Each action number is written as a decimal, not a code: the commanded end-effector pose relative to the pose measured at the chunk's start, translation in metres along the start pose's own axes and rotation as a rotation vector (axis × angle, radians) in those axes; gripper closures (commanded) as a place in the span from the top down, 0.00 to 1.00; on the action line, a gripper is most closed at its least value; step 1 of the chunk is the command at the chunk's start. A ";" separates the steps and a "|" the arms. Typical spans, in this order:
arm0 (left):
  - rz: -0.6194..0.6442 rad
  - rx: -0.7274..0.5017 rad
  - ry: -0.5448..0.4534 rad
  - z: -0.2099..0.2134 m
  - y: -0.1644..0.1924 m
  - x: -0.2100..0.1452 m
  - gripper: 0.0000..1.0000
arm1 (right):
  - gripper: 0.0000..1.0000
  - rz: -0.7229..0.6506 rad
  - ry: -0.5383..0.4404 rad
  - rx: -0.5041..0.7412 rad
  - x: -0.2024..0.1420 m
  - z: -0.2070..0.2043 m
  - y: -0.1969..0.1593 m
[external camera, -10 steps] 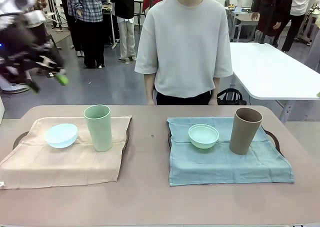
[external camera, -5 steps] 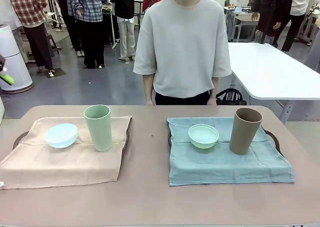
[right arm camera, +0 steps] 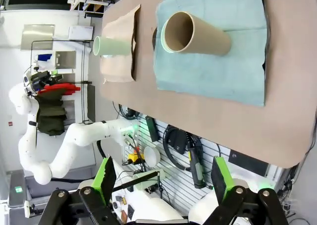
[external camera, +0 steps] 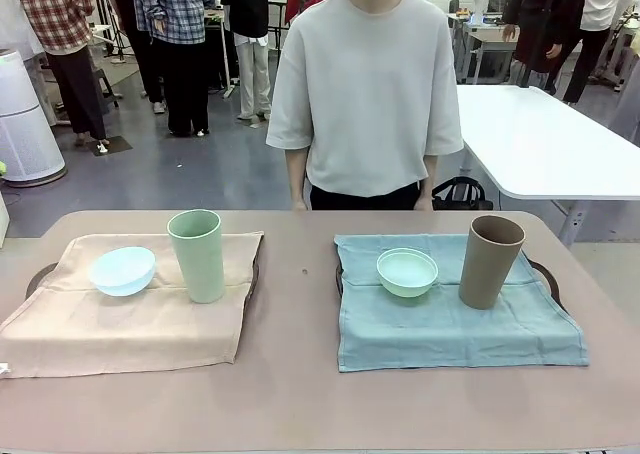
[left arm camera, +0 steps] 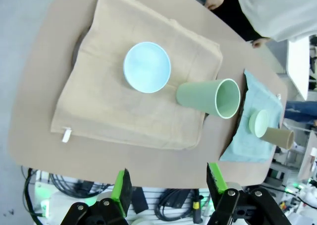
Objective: Set up a tray with a mat and arrange the tableware.
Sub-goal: Place the Picnic Bowl and Reusable plastic cup back onto the Handle tray in front of the human's position.
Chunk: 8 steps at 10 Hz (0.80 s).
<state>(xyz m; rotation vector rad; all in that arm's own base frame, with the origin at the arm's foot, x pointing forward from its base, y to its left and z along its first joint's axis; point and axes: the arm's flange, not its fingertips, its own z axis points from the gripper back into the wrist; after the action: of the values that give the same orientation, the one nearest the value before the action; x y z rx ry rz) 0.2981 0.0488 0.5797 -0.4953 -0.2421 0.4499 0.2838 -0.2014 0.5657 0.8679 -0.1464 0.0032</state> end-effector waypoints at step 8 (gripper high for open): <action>0.207 -0.516 0.407 0.003 0.133 0.086 0.80 | 1.00 -0.263 0.076 0.426 0.016 0.007 -0.070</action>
<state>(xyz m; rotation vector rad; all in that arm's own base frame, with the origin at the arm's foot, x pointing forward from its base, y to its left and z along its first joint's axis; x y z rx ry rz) 0.3126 0.1888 0.5220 -1.0309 0.0615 0.5094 0.2980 -0.2560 0.5047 1.3156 0.0185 -0.1736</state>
